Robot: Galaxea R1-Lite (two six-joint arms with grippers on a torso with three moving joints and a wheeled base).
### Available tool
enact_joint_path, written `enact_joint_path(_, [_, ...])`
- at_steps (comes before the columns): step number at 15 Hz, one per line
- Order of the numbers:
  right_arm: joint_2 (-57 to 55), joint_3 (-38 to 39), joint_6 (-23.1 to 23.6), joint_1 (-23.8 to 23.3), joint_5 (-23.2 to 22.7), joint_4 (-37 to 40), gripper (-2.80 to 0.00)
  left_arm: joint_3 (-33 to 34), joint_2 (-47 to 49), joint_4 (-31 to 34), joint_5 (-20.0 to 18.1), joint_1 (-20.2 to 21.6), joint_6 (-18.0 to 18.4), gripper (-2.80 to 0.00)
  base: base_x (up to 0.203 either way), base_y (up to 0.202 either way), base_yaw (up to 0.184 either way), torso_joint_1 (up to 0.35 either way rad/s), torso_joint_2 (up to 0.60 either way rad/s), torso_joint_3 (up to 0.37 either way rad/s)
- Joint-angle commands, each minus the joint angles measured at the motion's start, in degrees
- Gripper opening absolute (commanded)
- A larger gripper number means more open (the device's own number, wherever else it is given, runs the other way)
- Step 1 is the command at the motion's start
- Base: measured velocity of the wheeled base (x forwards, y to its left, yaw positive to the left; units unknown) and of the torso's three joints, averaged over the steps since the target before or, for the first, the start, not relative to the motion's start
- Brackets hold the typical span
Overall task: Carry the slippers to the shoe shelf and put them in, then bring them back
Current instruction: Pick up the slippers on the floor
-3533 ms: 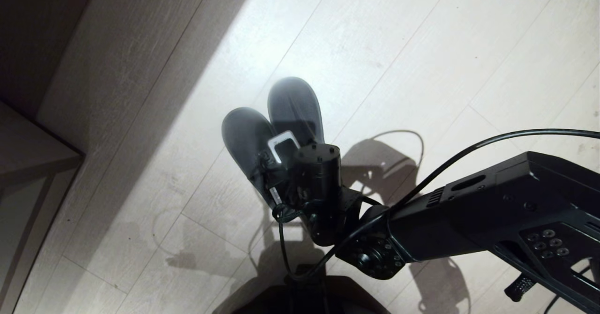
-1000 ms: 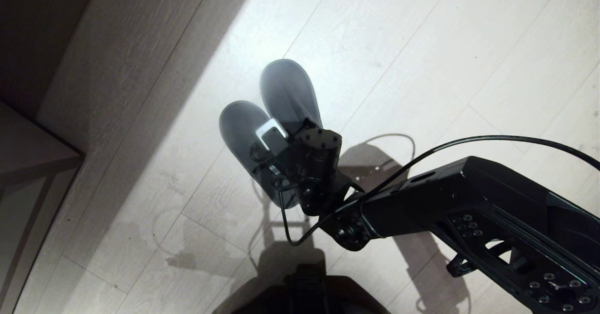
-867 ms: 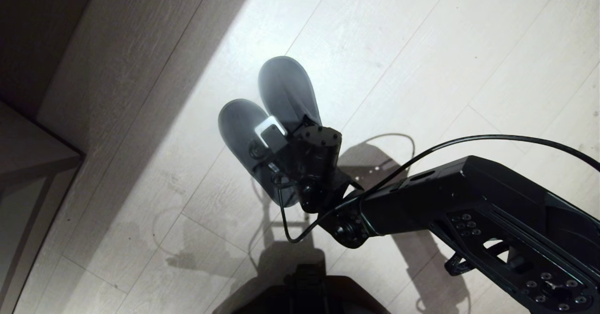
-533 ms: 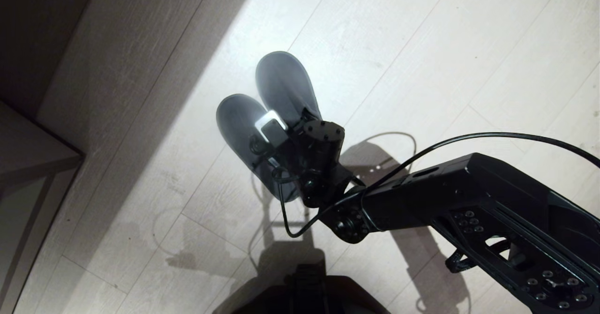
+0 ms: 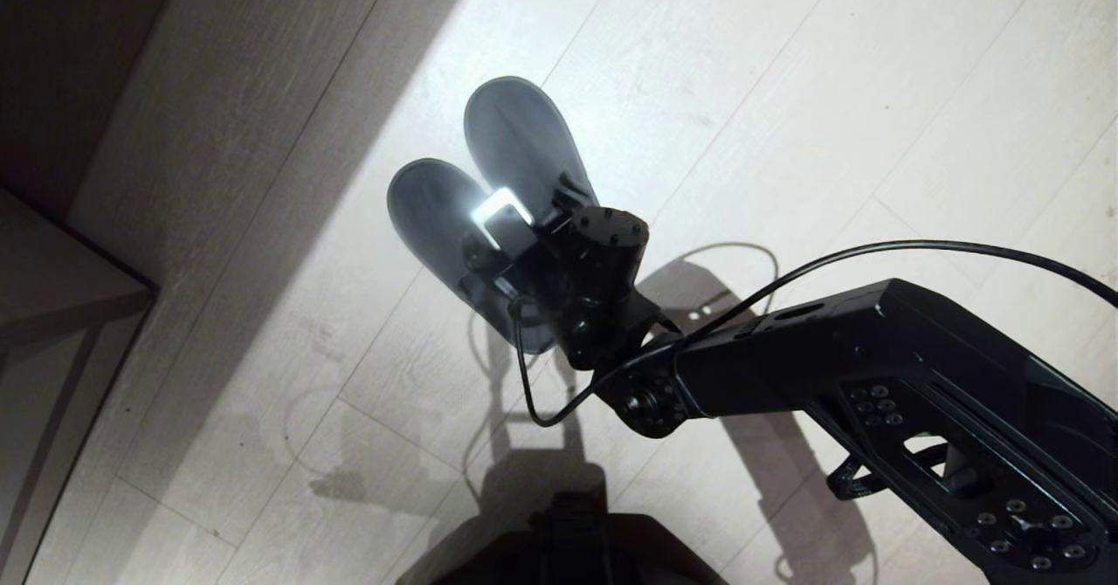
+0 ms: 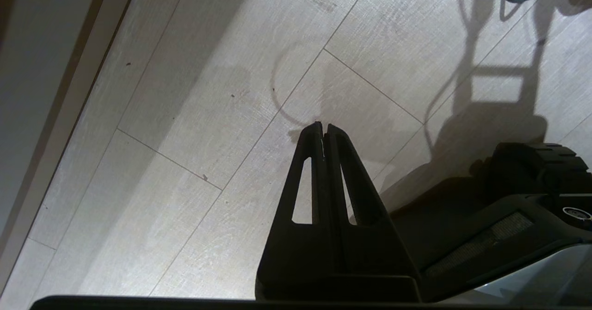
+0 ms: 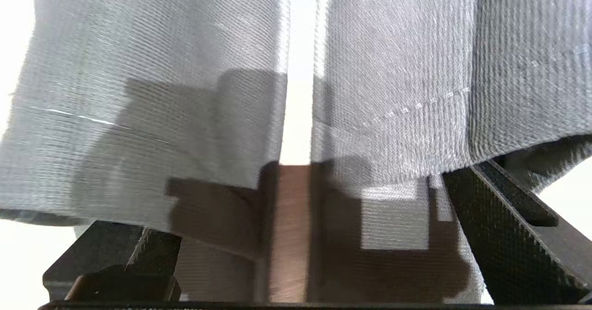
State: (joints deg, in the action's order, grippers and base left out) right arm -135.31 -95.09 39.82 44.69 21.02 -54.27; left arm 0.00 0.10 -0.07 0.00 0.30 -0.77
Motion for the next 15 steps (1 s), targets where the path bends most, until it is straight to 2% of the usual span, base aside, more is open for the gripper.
enact_joint_path(1, [-0.47,-0.54,0.11,-0.23,-0.79,-0.40,0.00,0.00,-0.01,-0.01,0.08,0.05,-0.02,-2.80,0.000,0.000,0.000,0.000,0.00,0.000])
enact_joint_path(2, [-0.63,-1.16,0.09,-0.63,-1.56,-0.40,-2.80,0.00,-0.01,-0.01,0.05,0.05,-0.05,-2.80,0.000,0.000,0.000,0.000,0.00,0.000])
enact_joint_path(6, [-3.78,-4.86,1.31,-3.01,-2.64,-1.28,-2.80,0.00,-0.01,-0.01,0.00,0.05,-0.02,-2.80,0.000,0.000,0.000,0.000,0.00,0.000])
enact_joint_path(8, [-4.74,-6.30,1.40,-3.86,-4.71,-1.58,-2.80,0.00,-0.01,-0.01,0.00,0.05,-0.02,-2.80,0.000,0.000,0.000,0.000,0.00,0.000])
enact_joint_path(11, [-5.14,-6.51,1.48,-4.09,-6.65,-2.10,-2.80,0.00,-0.01,-0.01,0.00,0.05,-0.02,-2.80,0.000,0.000,0.000,0.000,0.00,0.000])
enact_joint_path(15, [-3.21,-6.37,1.00,-3.91,-6.86,-2.62,-2.80,0.00,-0.01,-0.01,0.08,0.13,-0.02,-2.80,0.000,0.000,0.000,0.000,0.00,0.000])
